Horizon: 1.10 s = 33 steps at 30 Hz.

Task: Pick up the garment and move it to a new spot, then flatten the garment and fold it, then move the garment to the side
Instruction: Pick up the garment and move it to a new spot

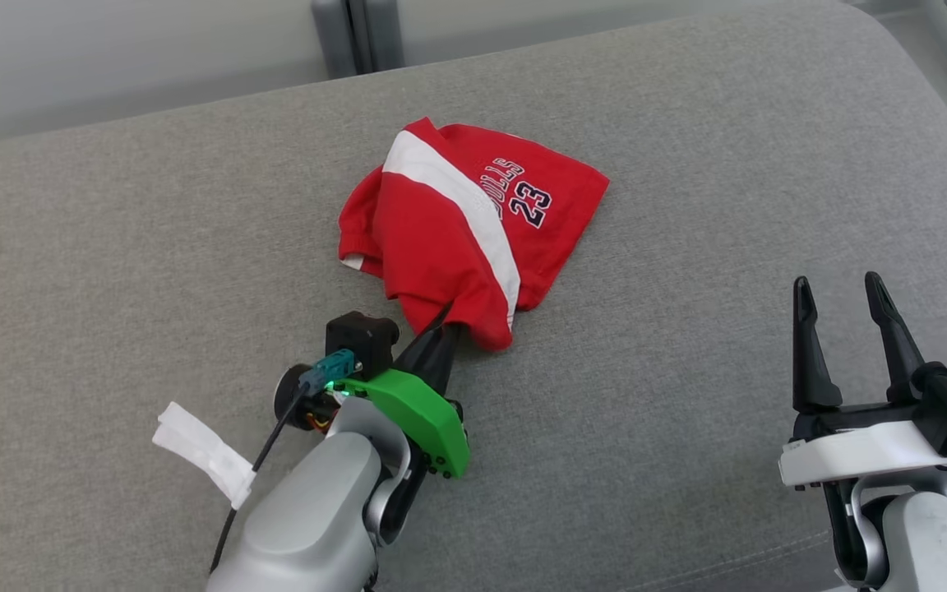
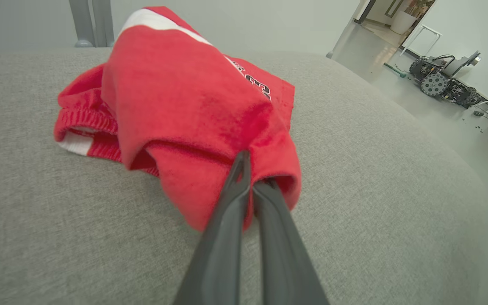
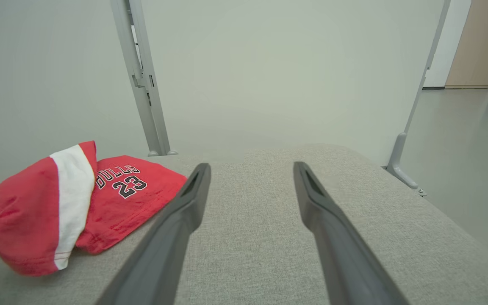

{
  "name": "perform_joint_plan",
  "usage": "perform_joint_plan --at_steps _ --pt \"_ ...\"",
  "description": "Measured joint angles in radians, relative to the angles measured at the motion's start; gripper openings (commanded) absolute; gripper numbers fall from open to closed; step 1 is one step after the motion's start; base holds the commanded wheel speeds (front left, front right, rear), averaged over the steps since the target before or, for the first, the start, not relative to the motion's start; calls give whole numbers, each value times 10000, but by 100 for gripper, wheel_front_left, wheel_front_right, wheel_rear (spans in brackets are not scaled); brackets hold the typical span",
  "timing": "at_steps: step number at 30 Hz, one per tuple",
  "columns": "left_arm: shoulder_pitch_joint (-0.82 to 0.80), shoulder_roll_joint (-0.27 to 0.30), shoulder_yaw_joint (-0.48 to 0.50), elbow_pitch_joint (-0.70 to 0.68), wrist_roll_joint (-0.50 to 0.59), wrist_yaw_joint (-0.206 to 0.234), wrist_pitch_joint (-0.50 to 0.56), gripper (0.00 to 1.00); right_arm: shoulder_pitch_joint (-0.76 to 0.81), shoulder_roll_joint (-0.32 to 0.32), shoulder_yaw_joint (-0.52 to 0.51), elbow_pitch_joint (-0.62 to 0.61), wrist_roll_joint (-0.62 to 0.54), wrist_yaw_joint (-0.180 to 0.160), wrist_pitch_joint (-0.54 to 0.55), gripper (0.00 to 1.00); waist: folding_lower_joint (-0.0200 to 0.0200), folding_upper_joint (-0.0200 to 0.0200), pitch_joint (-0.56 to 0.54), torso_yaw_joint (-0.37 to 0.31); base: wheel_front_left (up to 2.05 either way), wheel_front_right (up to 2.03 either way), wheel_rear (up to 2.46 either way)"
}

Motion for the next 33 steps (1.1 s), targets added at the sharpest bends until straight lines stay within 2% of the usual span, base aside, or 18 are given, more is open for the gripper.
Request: perform_joint_plan --at_steps 1,2,6,11,19,28,33 --pt "80 -2 -29 -205 -151 117 -10 75 0 0 4 15 0 0 0 100 0 0 -11 80 0 0 0" --pt "131 2 -44 -357 -205 205 -31 100 0 0 19 29 -8 2 0 100 0 0 -28 148 0 0 0" --pt "468 2 238 -1415 -174 608 -52 100 0 0 127 121 -38 2 0 100 0 0 -167 473 0 0 0" --pt "1156 2 725 -2431 589 874 -69 100 37 6 111 253 25 2 0 100 0 0 -522 765 0 0 0" --pt "2570 27 2115 -3219 1841 1039 -67 100 426 8 125 445 -36 2 0 100 0 0 -1265 1111 0 0 0" --pt "4572 176 4368 -3963 3001 1168 -69 100 955 6 165 677 58 2 0 100 0 0 -1966 1449 0 0 0" --pt "5242 98 5150 -4299 3365 1068 -67 100 1095 4 242 903 276 2 0 100 0 0 -2122 1645 0 0 0"
